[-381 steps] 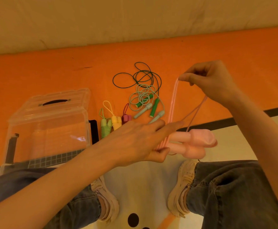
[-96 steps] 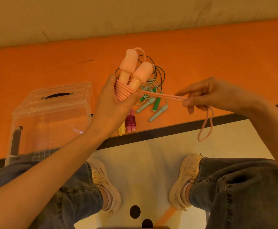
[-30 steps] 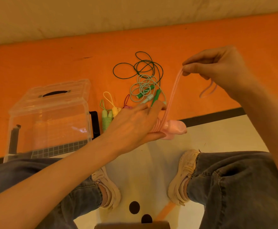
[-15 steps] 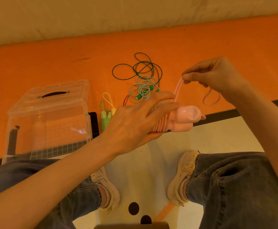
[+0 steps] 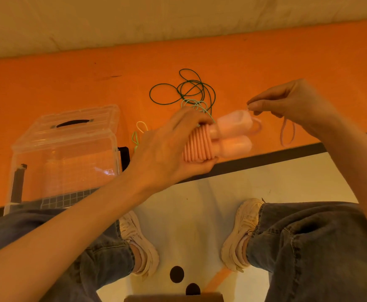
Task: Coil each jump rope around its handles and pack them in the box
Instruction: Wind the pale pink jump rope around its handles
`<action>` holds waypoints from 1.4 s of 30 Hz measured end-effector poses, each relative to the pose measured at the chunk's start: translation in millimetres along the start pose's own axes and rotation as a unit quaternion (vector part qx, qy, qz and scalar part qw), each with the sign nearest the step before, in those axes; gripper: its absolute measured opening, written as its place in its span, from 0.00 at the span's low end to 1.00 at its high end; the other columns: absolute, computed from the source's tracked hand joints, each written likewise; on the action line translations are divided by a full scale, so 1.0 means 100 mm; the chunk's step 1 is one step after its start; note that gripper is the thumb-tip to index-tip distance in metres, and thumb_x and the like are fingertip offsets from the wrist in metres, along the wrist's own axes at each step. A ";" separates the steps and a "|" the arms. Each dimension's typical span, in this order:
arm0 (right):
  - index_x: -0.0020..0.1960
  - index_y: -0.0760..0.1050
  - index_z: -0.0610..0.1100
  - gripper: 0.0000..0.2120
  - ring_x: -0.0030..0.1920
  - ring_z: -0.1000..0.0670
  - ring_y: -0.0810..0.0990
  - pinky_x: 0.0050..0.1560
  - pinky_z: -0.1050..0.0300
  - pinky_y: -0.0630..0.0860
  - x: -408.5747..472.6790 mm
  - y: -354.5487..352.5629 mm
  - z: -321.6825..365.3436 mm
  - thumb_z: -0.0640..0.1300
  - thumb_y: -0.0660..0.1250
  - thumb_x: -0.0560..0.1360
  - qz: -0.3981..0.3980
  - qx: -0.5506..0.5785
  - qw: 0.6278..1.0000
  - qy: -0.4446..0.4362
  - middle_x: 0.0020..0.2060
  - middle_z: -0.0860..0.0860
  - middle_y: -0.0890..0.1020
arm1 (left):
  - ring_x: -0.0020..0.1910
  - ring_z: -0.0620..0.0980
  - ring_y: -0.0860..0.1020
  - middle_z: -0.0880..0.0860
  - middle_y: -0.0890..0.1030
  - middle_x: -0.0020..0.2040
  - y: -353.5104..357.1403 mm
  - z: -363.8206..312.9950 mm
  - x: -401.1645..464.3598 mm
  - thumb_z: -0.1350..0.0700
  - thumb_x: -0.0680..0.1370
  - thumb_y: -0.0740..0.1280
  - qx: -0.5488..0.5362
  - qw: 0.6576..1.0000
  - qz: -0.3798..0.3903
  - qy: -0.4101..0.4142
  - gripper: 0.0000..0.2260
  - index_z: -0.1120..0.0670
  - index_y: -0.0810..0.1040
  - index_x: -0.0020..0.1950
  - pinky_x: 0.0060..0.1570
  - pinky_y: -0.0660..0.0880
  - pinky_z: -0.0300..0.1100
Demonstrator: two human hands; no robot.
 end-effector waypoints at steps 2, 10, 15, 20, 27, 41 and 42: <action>0.50 0.83 0.46 0.07 0.27 0.61 0.69 0.27 0.70 0.68 -0.01 -0.04 -0.03 0.44 0.71 0.73 0.011 -0.009 1.000 0.008 0.39 0.49 0.84 | 0.47 0.34 0.69 0.42 0.73 0.54 -0.06 0.06 0.02 0.43 0.69 0.73 0.003 0.999 -0.026 -0.042 0.24 0.49 0.70 0.60 0.47 0.66 0.25; 0.44 0.83 0.51 0.03 0.34 0.57 0.74 0.39 0.65 0.71 -0.08 0.08 -0.01 0.45 0.71 0.71 0.115 -0.058 0.991 0.033 0.34 0.56 0.84 | 0.48 0.34 0.72 0.39 0.72 0.54 -0.18 0.33 0.04 0.45 0.71 0.73 -0.091 0.975 -0.089 -0.182 0.24 0.44 0.66 0.62 0.39 0.69 0.28; 0.42 0.84 0.50 0.03 0.29 0.58 0.71 0.40 0.63 0.71 -0.16 0.22 0.03 0.44 0.72 0.70 0.224 -0.091 0.970 0.032 0.33 0.54 0.85 | 0.49 0.31 0.70 0.38 0.70 0.55 -0.14 0.40 0.03 0.45 0.73 0.71 -0.078 0.972 -0.075 -0.210 0.23 0.41 0.63 0.62 0.40 0.67 0.30; 0.40 0.84 0.53 0.03 0.32 0.55 0.72 0.36 0.65 0.70 -0.23 0.34 0.05 0.45 0.72 0.70 0.315 -0.125 0.941 0.025 0.35 0.52 0.85 | 0.46 0.34 0.72 0.38 0.71 0.52 -0.09 0.37 0.01 0.46 0.74 0.71 -0.117 0.970 -0.058 -0.204 0.21 0.42 0.63 0.60 0.36 0.68 0.28; 0.45 0.84 0.51 0.05 0.27 0.59 0.71 0.33 0.67 0.69 -0.25 0.50 0.03 0.47 0.70 0.72 0.354 -0.133 0.925 0.037 0.35 0.51 0.85 | 0.45 0.39 0.78 0.47 0.78 0.52 -0.08 0.42 0.07 0.55 0.74 0.72 -0.251 0.928 -0.077 -0.264 0.18 0.49 0.67 0.59 0.39 0.75 0.31; 0.47 0.85 0.47 0.09 0.31 0.54 0.70 0.33 0.67 0.70 -0.39 0.37 0.25 0.49 0.70 0.70 0.419 0.037 0.906 -0.041 0.32 0.47 0.83 | 0.41 0.37 0.65 0.43 0.72 0.55 -0.02 0.36 0.01 0.44 0.76 0.67 0.038 0.982 0.009 -0.185 0.27 0.49 0.63 0.71 0.34 0.61 0.34; 0.47 0.85 0.48 0.09 0.30 0.53 0.70 0.34 0.67 0.70 -0.39 0.36 0.26 0.49 0.70 0.70 0.416 0.049 0.906 -0.053 0.32 0.47 0.82 | 0.45 0.37 0.65 0.47 0.73 0.60 -0.02 0.34 0.01 0.44 0.76 0.67 0.076 0.984 0.016 -0.163 0.28 0.51 0.63 0.72 0.36 0.60 0.35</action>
Point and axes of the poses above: each hand's wrist, its own x-axis towards the middle knuckle, its own y-axis out of the palm, z = x × y, the point moved 4 cm from there along x, towards the middle knuckle
